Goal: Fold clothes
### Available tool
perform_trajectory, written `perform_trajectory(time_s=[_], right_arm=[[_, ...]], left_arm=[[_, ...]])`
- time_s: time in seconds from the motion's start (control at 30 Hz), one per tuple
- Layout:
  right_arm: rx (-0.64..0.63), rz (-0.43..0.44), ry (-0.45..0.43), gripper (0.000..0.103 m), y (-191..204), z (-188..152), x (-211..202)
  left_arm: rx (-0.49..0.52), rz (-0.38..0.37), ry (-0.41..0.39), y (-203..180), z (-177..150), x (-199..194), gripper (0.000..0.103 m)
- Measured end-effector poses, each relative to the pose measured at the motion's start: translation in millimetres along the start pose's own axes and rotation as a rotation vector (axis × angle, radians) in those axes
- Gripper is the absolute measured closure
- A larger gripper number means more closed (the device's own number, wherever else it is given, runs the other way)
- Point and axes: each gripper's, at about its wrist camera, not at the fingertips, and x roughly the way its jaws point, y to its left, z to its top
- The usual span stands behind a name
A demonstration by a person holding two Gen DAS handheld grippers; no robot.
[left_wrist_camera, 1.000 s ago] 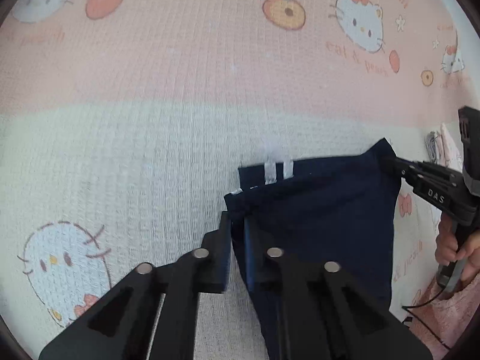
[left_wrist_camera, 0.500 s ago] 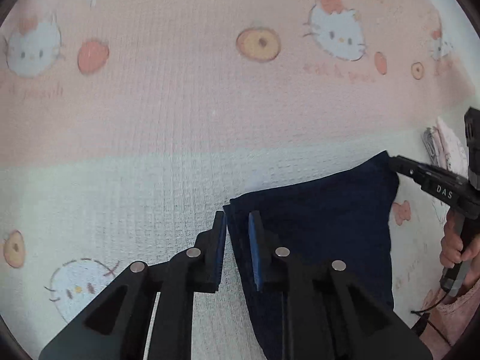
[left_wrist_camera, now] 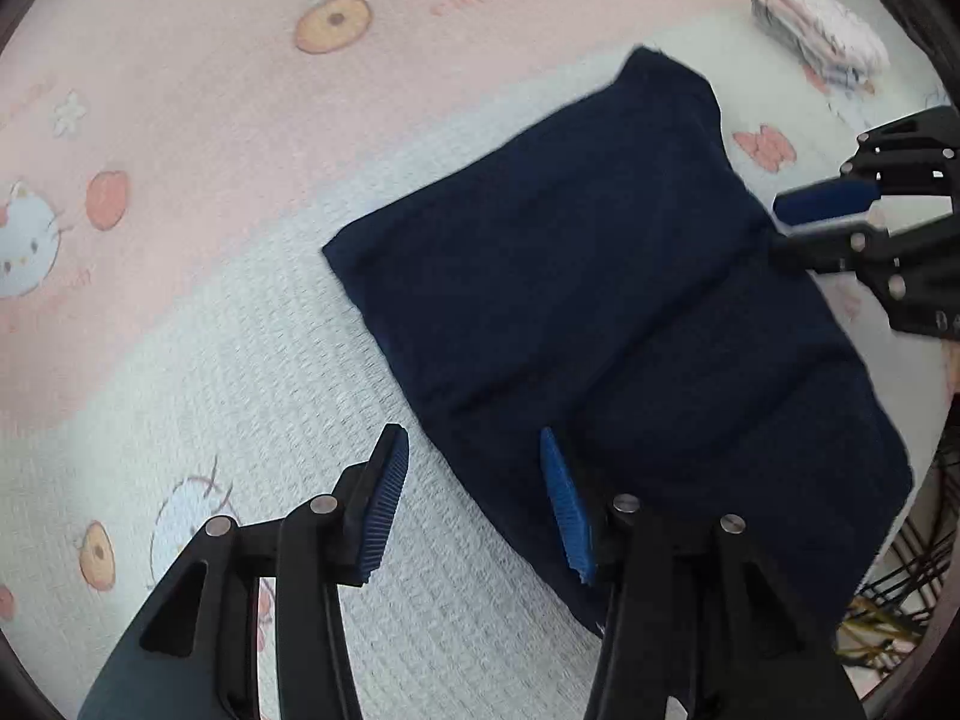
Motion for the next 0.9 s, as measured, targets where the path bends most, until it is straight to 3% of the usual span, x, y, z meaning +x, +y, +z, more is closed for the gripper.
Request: perform_trajectory(time_s=[0.1, 0.17, 0.27, 0.37, 0.43, 0.57, 0.6, 0.7, 0.77, 0.9], right_arm=[[0.062, 0.031, -0.032, 0.077, -7.4, -3.3, -6.8], [0.076, 0.099, 0.008, 0.077, -1.7, -5.7, 1.2], [-0.012, 0.037, 0.048, 0.079, 1.4, -14.6, 3.8], [0.049, 0.012, 0.111, 0.078, -23.2, -26.7, -7.2], [0.08, 0.042, 0.101, 0.075, -21.1, -37.3, -20.1], [0.149, 0.146, 0.07, 0.075, 2.1, -59.1, -37.9], [0.15, 0.143, 0.087, 0.075, 6.6, -65.8, -35.5], [0.11, 0.097, 0.136, 0.076, 11.5, -85.4, -32.5], [0.104, 0.082, 0.147, 0.076, 4.5, -92.5, -42.4], [0.176, 0.106, 0.053, 0.075, -9.4, -98.6, -71.6]], left_arm=[[-0.034, -0.069, -0.027, -5.7, -1.2, -6.9, 0.055], [0.004, -0.078, 0.0, -16.7, -2.0, -0.7, 0.055], [0.102, 0.015, 0.049, -21.9, -13.1, 0.4, 0.053], [0.103, 0.177, 0.105, -9.8, -24.9, -18.1, 0.053], [0.038, 0.135, 0.058, -9.7, -27.6, -37.3, 0.053], [-0.085, -0.034, 0.03, -23.4, -33.2, -44.1, 0.053], [-0.07, -0.015, 0.05, -29.4, -37.4, -38.0, 0.053], [-0.003, 0.166, 0.132, -35.0, -61.5, -17.6, 0.052], [-0.088, 0.157, 0.098, -21.1, -76.4, -28.4, 0.05], [-0.224, 0.128, 0.014, -10.5, -83.9, -50.7, 0.049]])
